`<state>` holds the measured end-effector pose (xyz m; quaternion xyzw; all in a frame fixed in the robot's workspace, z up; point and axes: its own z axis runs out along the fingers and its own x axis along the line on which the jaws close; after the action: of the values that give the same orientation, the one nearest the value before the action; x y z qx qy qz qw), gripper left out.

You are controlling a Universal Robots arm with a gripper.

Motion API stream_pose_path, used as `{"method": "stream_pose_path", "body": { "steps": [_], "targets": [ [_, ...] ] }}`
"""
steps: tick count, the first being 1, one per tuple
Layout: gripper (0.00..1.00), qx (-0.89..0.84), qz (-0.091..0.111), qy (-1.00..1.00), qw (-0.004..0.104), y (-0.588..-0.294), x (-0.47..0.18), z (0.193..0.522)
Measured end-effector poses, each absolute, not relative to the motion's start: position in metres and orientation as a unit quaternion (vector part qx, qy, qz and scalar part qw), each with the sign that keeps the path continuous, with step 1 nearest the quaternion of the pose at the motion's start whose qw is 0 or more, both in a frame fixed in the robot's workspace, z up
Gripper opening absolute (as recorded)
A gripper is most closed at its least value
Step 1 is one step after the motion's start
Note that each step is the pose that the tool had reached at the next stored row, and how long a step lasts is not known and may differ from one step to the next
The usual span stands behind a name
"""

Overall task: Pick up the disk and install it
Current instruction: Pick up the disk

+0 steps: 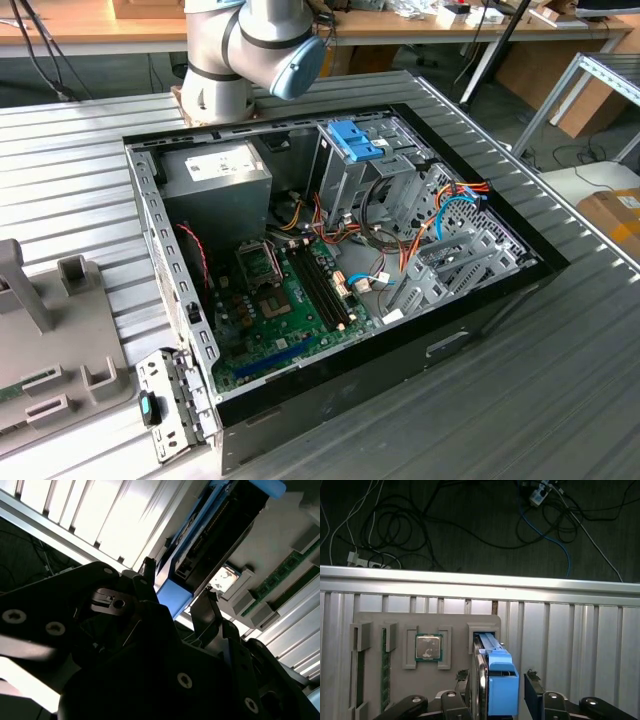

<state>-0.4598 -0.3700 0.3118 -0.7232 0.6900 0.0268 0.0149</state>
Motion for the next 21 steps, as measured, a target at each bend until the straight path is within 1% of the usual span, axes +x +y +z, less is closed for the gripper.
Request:
{"method": "stream_pose_path", "body": {
  "steps": [6,8,9,10,21],
  "targets": [
    [0.56,-0.723,0.027,0.69,0.015,-0.3699,-0.4598,0.3118],
    [0.54,-0.723,0.027,0.69,0.015,-0.3699,-0.4598,0.3118],
    [0.47,-0.723,0.027,0.69,0.015,-0.3698,-0.4598,0.3118],
    [0.36,-0.723,0.027,0.69,0.015,-0.3697,-0.4598,0.3118],
    [0.36,-0.712,0.027,0.702,0.015,-0.3697,-0.4598,0.3118]
  ]
}}
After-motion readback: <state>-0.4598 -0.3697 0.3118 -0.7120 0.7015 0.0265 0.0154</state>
